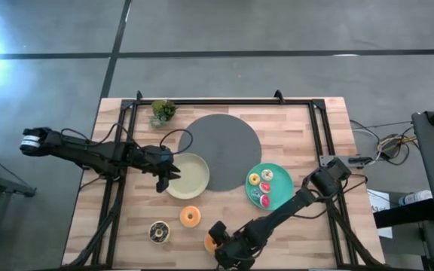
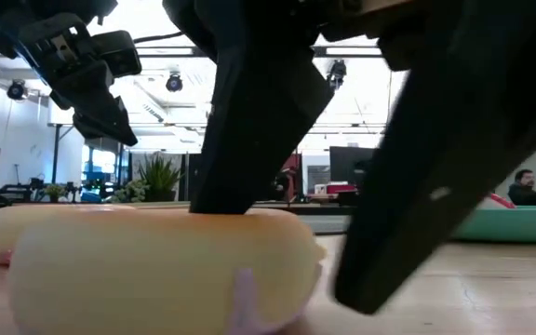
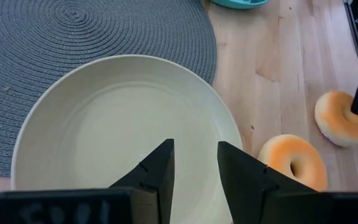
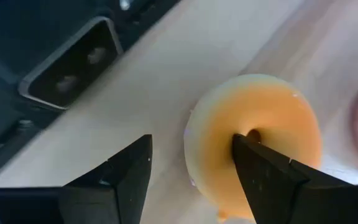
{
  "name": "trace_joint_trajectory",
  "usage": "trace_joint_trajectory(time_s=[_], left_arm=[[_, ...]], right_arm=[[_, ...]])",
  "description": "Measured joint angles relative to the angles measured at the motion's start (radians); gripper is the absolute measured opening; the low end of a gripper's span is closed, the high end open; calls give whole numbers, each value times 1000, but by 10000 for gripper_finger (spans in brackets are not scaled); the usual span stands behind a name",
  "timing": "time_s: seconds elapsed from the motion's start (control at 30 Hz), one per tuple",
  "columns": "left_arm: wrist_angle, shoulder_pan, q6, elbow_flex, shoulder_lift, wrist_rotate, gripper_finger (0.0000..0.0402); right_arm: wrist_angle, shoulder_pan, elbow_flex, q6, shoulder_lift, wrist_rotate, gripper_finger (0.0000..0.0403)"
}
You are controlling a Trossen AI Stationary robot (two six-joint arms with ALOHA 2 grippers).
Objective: Pick & Place donuts
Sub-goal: Put the large purple donut on the brown plate
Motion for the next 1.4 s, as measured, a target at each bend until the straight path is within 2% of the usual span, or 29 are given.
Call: trace_joint_trajectory(time_s=[0.17,0.4,0.87,1.03,1.23,1.4], left_arm=[[0,0,-18,0,0,-5,97],[0,0,-24,0,0,-10,97],[0,0,-21,0,0,-10,97],[0,0,-17,0,0,-10,97],[0,0,-10,0,0,-10,97],[0,0,-10,0,0,-10,97]], right_arm=[[-15,-1,0,-25,-8,69,215],[-17,-1,0,-37,-28,103,215],[59,-14,-3,-30,3,95,215],[42,-27,-4,78,5,91,210],[31,-34,-10,193,5,90,176],[-6,-51,-10,427,-1,87,110]])
